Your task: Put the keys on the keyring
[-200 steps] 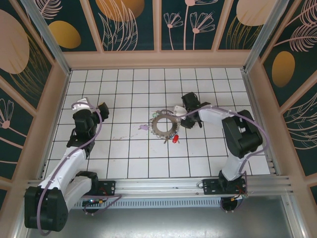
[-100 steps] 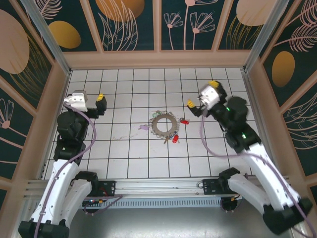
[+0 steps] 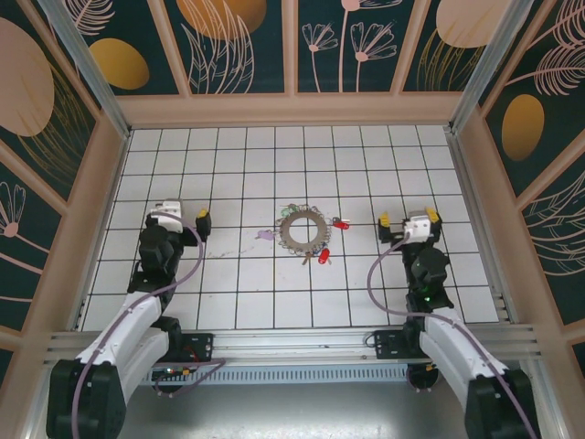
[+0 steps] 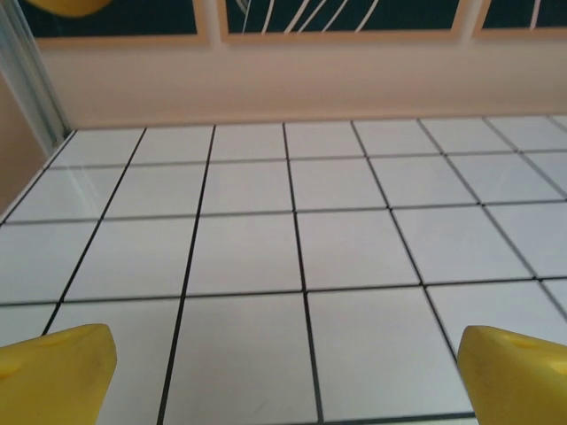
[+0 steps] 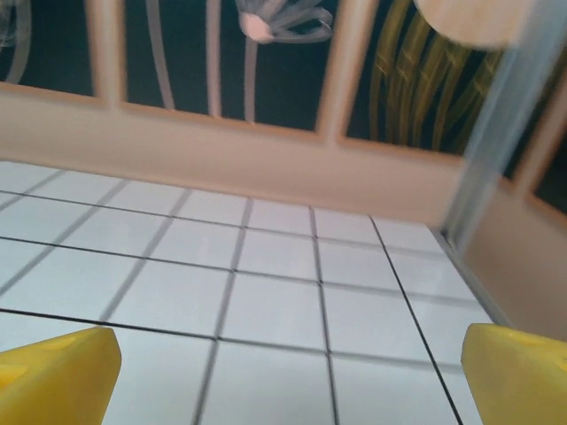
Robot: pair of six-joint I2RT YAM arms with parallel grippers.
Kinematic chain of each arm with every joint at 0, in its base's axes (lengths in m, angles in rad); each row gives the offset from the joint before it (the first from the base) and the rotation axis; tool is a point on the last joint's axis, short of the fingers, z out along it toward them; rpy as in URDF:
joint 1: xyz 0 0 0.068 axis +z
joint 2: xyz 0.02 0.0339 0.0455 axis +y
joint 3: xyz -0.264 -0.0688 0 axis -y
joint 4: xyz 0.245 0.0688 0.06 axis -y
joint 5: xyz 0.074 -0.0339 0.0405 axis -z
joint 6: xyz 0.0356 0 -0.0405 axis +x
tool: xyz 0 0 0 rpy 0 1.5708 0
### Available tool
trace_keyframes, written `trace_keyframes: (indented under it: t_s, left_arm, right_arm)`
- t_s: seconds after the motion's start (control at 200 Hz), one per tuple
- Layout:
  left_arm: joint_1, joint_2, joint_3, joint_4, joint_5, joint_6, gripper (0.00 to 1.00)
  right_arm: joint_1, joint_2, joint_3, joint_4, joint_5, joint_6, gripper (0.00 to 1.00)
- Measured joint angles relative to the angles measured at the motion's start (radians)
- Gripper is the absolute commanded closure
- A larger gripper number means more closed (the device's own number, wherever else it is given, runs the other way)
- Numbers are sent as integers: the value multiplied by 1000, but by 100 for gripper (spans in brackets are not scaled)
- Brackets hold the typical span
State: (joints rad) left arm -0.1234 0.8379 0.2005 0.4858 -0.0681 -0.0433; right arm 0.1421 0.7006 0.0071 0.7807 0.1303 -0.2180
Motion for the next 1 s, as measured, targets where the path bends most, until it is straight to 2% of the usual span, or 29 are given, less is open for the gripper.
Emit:
trace_keyframes:
  t_s: [0.13,0.31,0.515,0.701,0.846,1.001]
  left_arm:
    - [0,102,-119,243,-74,-10,1]
    - [0,312,-125,426,-69,-9,1]
    - [1,483,-32,589,-69,28,1]
    - [45,655,-54,824,-74,39,1]
    - [110,697,11,768,-56,7,1]
    - [119,697,34,769,-56,-14,1]
  right_arm:
    - [-138,205,0,220,-90,95,1]
    - [-162,493,0,451,-201,136,1]
    - [-188,833,0,690,-241,173,1]
    - [-190,846,73,666,-234,196,1]
    - [-188,845,170,601,-219,201,1]
    - [-184,845,178,544,-176,210,1]
